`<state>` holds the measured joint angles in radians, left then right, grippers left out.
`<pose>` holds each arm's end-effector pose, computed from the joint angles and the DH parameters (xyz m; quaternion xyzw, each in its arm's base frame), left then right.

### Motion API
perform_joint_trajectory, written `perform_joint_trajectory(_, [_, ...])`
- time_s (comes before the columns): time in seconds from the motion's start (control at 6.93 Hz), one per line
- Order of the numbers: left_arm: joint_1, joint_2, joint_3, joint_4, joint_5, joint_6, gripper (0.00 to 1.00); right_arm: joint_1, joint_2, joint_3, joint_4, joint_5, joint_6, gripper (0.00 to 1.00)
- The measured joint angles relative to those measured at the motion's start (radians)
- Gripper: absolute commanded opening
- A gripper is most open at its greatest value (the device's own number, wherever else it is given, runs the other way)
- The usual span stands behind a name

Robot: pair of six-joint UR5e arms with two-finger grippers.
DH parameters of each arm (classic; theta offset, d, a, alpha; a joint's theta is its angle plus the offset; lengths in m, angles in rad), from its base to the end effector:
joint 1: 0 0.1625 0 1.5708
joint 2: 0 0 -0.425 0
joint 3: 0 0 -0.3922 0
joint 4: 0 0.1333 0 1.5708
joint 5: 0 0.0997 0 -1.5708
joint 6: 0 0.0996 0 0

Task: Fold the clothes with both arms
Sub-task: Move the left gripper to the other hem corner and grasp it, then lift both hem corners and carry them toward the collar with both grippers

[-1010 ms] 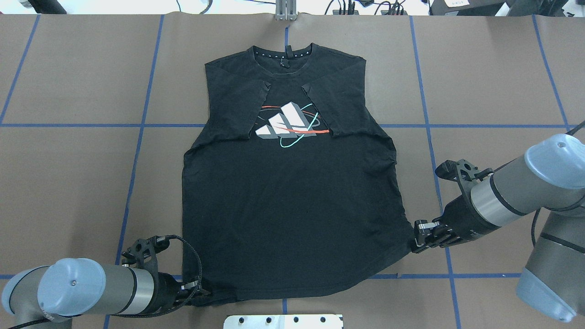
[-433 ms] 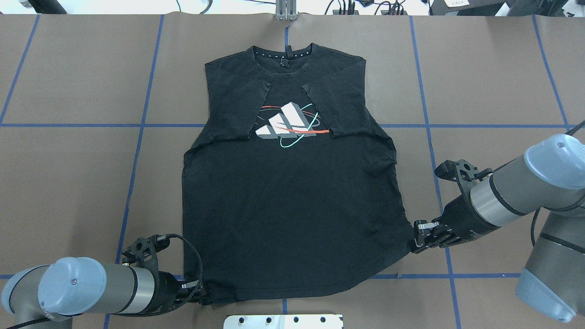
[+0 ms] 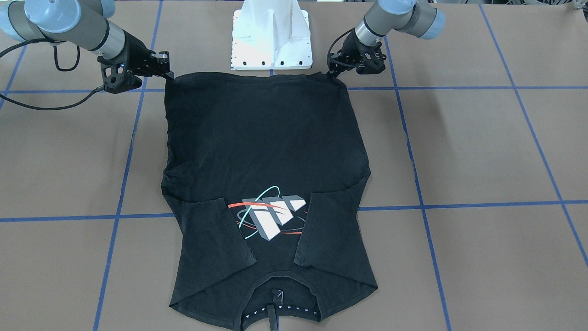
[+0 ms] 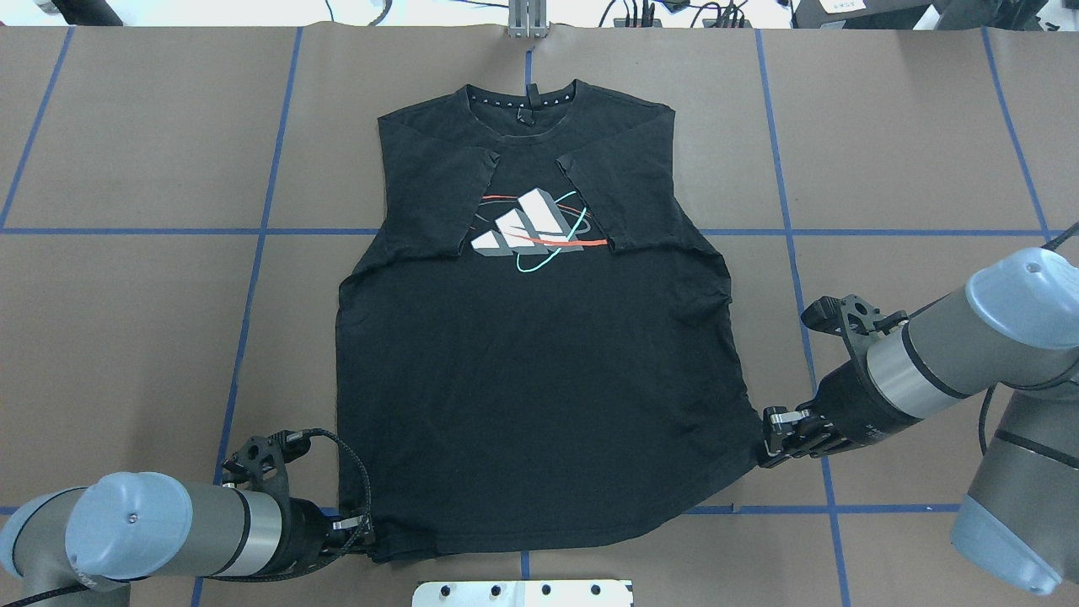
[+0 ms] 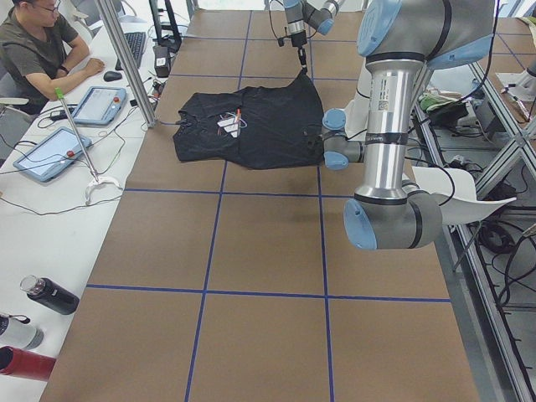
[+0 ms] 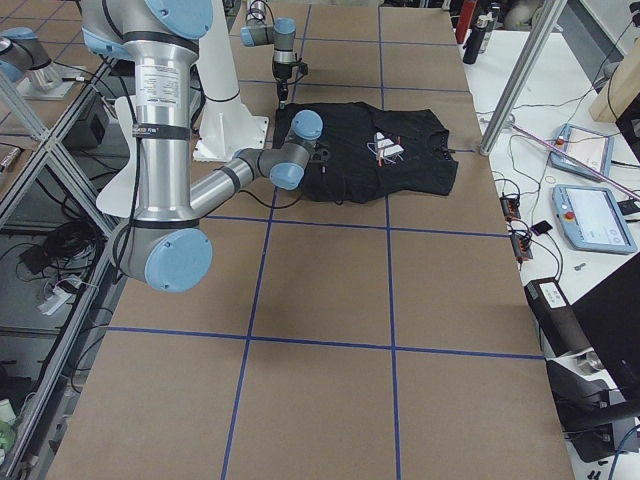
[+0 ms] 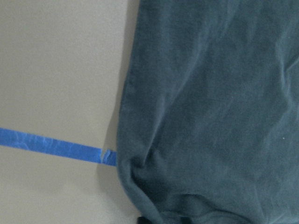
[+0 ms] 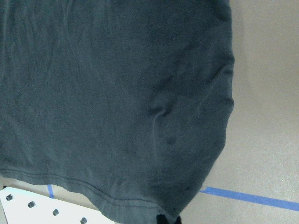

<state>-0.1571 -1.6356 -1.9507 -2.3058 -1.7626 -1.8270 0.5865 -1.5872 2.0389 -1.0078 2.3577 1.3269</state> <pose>0.4858 -0.1927 0.3630 -0.1069 0.5491 -0.1176 0.8205 -0.3469 -0.3059 0.3687 -0.1256 -0.5458 -0.0459 0.8272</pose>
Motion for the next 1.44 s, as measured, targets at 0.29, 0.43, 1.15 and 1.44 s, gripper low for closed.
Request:
perform_joint_trajectory(0.29, [-0.001, 0.002, 0.000, 0.001, 0.000, 0.000, 0.00, 0.000, 0.001, 0.000, 0.000, 0.000, 0.000, 0.00])
perform_joint_trajectory(0.43, [-0.004, 0.003, -0.003, 0.002, -0.001, -0.001, 0.00, 0.000, 0.002, 0.000, 0.000, 0.000, 0.000, 0.00])
perform_joint_trajectory(1.15, [-0.029, 0.164, -0.201, 0.001, -0.038, 0.006, 0.00, 0.034, -0.031, 0.036, 0.000, 0.130, 0.005, 0.00])
perform_joint_trajectory(1.44, [-0.012, 0.202, -0.267, 0.002, -0.050, 0.015, 0.00, 0.037, -0.103, 0.065, 0.031, 0.229, 0.012, 0.00])
